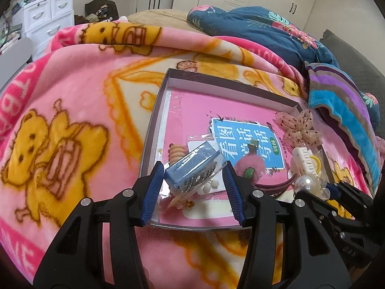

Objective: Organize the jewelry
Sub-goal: 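Open the left tool on the blue pin box while the right tool releases the claw clip, then withdraw both tools away from the box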

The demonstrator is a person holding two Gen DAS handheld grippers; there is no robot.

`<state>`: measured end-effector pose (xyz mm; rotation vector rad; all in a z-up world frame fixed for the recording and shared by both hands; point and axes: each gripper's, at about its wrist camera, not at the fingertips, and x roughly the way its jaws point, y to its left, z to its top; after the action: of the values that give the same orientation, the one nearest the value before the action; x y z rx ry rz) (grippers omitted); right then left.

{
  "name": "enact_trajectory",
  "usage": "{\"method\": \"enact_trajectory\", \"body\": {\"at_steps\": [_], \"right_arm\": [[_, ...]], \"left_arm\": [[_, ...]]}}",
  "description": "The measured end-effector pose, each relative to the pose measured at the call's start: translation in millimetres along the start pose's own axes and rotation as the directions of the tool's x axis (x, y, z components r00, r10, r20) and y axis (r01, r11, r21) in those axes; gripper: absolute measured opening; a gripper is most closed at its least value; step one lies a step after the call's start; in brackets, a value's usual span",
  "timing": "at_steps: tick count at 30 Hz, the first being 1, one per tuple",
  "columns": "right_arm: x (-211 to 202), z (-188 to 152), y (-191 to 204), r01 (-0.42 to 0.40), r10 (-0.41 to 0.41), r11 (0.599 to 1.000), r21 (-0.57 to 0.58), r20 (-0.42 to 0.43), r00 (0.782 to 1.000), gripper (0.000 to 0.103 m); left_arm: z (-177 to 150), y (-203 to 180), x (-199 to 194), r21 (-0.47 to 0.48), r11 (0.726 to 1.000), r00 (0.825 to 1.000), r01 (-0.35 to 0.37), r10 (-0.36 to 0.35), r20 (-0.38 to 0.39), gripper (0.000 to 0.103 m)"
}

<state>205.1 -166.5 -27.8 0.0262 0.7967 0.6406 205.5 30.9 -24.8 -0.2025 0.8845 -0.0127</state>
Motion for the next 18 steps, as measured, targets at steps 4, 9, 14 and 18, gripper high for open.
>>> {"method": "enact_trajectory", "body": {"at_steps": [4,9,14,18], "right_arm": [[-1,3,-3,0.022,-0.022,1.0,0.008,0.009,1.0,0.041],[-14,7,-6,0.04,-0.042,0.999,0.028,0.05,0.998,0.057],[-34,9,-5,0.049,-0.052,0.998,0.034,0.09,0.995,0.066],[-54,8,-2,0.05,-0.055,0.998,0.04,0.123,0.991,0.075]], "left_arm": [[0,-1,-5,0.003,1.0,1.0,-0.001,0.001,0.006,0.047],[1,-4,-15,0.009,1.0,1.0,-0.001,0.001,0.022,0.049],[2,-8,-28,0.014,1.0,0.999,0.002,-0.003,0.04,0.05],[0,-10,-41,0.014,1.0,0.998,0.012,-0.013,0.056,0.052]]}}
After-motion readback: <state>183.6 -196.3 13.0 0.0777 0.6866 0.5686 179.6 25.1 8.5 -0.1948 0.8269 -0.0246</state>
